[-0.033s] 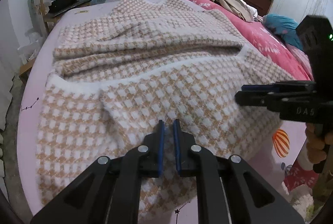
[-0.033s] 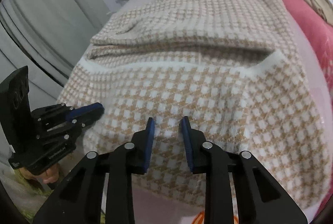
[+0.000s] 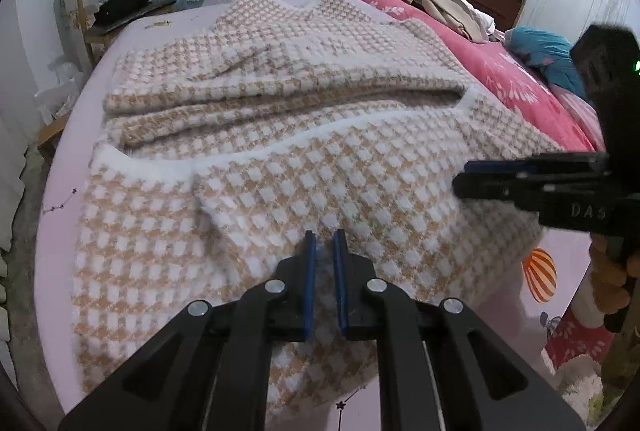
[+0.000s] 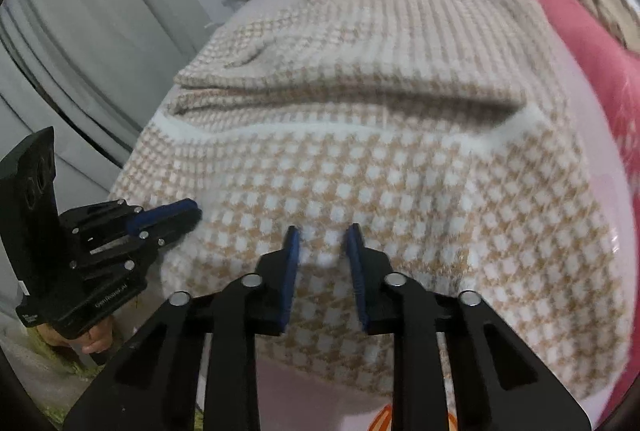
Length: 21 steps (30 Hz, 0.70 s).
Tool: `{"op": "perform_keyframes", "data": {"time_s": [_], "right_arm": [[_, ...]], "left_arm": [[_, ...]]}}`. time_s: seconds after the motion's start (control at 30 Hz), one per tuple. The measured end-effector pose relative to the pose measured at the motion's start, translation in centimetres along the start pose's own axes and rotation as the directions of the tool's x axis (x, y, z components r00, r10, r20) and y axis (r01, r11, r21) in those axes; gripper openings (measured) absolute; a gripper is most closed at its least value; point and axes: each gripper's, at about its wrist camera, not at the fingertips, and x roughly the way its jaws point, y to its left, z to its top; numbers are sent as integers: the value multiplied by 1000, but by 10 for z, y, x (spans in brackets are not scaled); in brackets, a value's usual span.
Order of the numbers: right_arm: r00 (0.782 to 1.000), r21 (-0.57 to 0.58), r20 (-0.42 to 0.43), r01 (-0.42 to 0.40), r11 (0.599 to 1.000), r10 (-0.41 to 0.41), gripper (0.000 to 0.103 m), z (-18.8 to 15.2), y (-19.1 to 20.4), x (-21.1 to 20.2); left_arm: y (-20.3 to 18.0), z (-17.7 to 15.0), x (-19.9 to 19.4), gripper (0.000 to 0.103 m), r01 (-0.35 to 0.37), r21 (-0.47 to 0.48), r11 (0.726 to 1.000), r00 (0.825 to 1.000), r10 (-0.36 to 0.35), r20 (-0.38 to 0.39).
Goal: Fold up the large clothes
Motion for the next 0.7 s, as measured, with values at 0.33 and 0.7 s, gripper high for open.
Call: {"op": "perform_keyframes", "data": {"time_s": [0.33,0.7], "right_arm": [[998,60,2,-67,996,67,12,9,-9,22],[996,70,83,28,997,-34,16,-4,-26,-32]], "left_arm": [[-28,-7,-20,9,270,85,959,963,-270,-13],[-34,-11,14,10,218,38,975,975,-216,-59]]}}
